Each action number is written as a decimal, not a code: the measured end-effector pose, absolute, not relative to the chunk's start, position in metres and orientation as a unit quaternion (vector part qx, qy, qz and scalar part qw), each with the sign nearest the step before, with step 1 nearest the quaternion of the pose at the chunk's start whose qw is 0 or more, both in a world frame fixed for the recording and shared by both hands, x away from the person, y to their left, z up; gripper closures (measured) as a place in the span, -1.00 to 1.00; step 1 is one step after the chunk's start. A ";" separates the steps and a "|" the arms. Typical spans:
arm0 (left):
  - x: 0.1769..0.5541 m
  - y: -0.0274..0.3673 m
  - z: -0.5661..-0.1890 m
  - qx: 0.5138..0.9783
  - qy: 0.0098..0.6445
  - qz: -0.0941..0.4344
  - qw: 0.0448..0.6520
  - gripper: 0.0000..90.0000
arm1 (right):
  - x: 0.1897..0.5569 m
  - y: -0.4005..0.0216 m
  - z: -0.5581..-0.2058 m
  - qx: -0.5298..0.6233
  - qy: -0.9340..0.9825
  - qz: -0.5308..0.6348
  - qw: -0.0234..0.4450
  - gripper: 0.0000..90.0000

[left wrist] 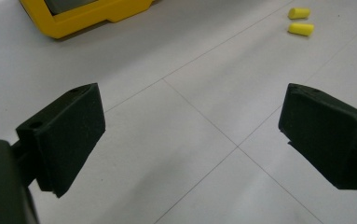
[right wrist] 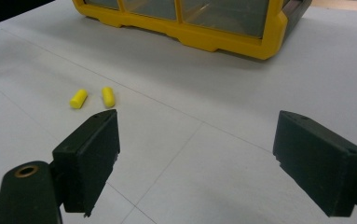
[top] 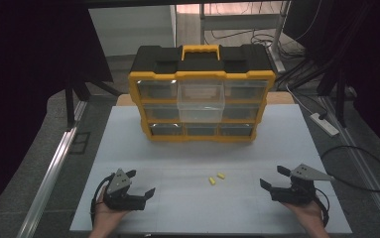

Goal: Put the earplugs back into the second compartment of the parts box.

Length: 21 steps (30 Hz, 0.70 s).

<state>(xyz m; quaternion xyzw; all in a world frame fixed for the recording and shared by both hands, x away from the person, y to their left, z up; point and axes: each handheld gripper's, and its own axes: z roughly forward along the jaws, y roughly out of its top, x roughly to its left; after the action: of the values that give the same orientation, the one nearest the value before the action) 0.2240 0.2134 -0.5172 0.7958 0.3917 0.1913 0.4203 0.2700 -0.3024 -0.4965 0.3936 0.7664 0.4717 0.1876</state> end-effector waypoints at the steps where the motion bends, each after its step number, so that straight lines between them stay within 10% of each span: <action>1: 0.224 0.213 -0.517 0.796 0.391 0.191 0.420 -0.84 | 0.270 -0.302 -0.496 0.396 0.766 0.471 0.186 -0.67; 21: 0.229 0.210 -0.521 0.806 0.384 0.187 0.411 -0.83 | 0.273 -0.292 -0.495 0.388 0.778 0.456 0.190 -0.64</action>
<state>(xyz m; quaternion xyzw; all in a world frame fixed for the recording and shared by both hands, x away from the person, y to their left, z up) 0.2291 0.2101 -0.5210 0.8057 0.3837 0.1875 0.4106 0.2733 -0.2918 -0.4946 0.3878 0.7779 0.4564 0.1901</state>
